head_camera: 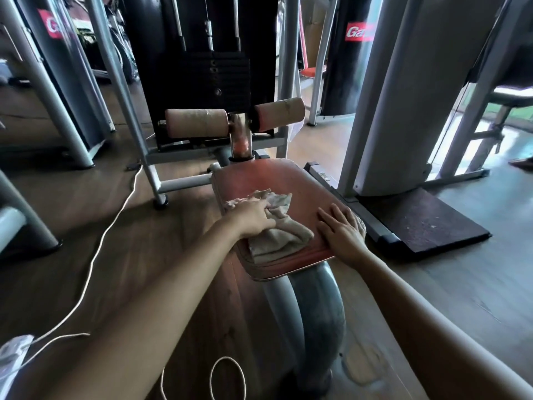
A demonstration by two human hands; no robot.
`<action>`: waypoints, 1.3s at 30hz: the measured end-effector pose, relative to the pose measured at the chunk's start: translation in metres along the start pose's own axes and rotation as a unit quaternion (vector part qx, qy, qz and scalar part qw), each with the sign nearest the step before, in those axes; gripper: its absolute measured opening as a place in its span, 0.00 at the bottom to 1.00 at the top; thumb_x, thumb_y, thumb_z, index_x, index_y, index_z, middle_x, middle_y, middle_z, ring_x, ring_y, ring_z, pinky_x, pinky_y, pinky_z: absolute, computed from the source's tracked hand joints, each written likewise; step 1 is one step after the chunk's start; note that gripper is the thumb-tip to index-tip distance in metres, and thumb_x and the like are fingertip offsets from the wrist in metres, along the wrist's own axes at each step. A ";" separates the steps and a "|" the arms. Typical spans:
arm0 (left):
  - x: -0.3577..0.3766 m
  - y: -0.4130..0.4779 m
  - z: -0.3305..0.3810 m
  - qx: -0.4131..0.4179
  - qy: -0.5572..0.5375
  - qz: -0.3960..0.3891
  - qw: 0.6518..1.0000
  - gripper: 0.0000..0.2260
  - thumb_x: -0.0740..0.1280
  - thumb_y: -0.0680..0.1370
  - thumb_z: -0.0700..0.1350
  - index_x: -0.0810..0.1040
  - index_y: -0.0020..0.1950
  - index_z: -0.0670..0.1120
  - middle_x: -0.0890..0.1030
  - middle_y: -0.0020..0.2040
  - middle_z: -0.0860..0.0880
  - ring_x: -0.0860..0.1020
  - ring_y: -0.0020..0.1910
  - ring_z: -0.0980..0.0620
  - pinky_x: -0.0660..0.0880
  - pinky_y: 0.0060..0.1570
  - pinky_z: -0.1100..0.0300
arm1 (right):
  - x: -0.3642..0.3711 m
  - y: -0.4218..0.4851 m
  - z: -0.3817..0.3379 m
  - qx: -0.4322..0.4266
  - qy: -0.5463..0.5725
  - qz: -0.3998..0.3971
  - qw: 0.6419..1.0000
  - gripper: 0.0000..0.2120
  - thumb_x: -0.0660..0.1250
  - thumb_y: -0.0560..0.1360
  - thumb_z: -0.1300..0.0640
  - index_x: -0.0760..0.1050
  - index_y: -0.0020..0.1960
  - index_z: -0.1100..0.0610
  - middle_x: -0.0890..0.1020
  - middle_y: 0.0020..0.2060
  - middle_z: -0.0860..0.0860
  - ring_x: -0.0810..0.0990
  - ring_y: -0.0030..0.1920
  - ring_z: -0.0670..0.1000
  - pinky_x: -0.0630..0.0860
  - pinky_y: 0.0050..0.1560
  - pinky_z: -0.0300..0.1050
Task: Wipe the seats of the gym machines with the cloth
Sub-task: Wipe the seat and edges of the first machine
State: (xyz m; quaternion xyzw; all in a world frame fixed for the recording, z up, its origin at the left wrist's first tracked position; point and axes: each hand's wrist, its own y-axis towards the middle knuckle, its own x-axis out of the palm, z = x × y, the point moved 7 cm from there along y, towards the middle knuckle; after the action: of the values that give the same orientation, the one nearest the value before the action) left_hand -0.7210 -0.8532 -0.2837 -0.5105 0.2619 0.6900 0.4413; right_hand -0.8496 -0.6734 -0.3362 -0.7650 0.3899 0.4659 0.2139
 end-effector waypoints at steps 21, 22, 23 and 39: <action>-0.023 -0.019 -0.019 -0.023 -0.195 0.256 0.947 0.15 0.58 0.84 0.47 0.80 0.64 0.43 0.79 0.65 0.37 0.73 0.69 0.40 0.67 0.66 0.52 | -0.002 -0.017 -0.014 -0.030 -0.109 0.009 0.994 0.28 0.45 0.80 0.32 0.53 0.79 0.36 0.49 0.81 0.49 0.42 0.81 0.57 0.36 0.77 0.53; -0.034 -0.028 -0.030 -0.034 -0.268 0.289 0.918 0.14 0.59 0.84 0.47 0.82 0.58 0.43 0.83 0.56 0.39 0.78 0.60 0.41 0.71 0.57 0.55 | -0.002 -0.017 -0.014 -0.029 -0.107 0.009 0.994 0.28 0.45 0.80 0.32 0.53 0.79 0.36 0.49 0.81 0.49 0.42 0.81 0.57 0.36 0.77 0.53; -0.042 -0.037 -0.043 -0.052 -0.341 0.317 0.884 0.12 0.60 0.83 0.47 0.82 0.49 0.45 0.83 0.46 0.43 0.79 0.50 0.45 0.70 0.50 0.57 | -0.003 -0.018 -0.014 -0.028 -0.104 0.007 0.994 0.28 0.45 0.80 0.32 0.53 0.79 0.36 0.49 0.81 0.49 0.42 0.80 0.56 0.36 0.77 0.53; 0.020 -0.147 -0.128 -0.132 -0.502 0.360 0.775 0.14 0.58 0.85 0.45 0.78 0.62 0.38 0.80 0.55 0.46 0.77 0.60 0.48 0.65 0.52 0.69 | 0.036 -0.016 -0.123 -0.186 -0.091 -0.031 0.978 0.22 0.58 0.81 0.40 0.69 0.73 0.45 0.65 0.77 0.49 0.57 0.79 0.56 0.57 0.77 0.56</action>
State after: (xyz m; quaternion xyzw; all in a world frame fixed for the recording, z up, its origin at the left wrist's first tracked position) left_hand -0.5332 -0.8804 -0.3332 -0.0135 0.0742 0.9846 0.1576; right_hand -0.7599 -0.7629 -0.3102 -0.7574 0.2513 0.5912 0.1168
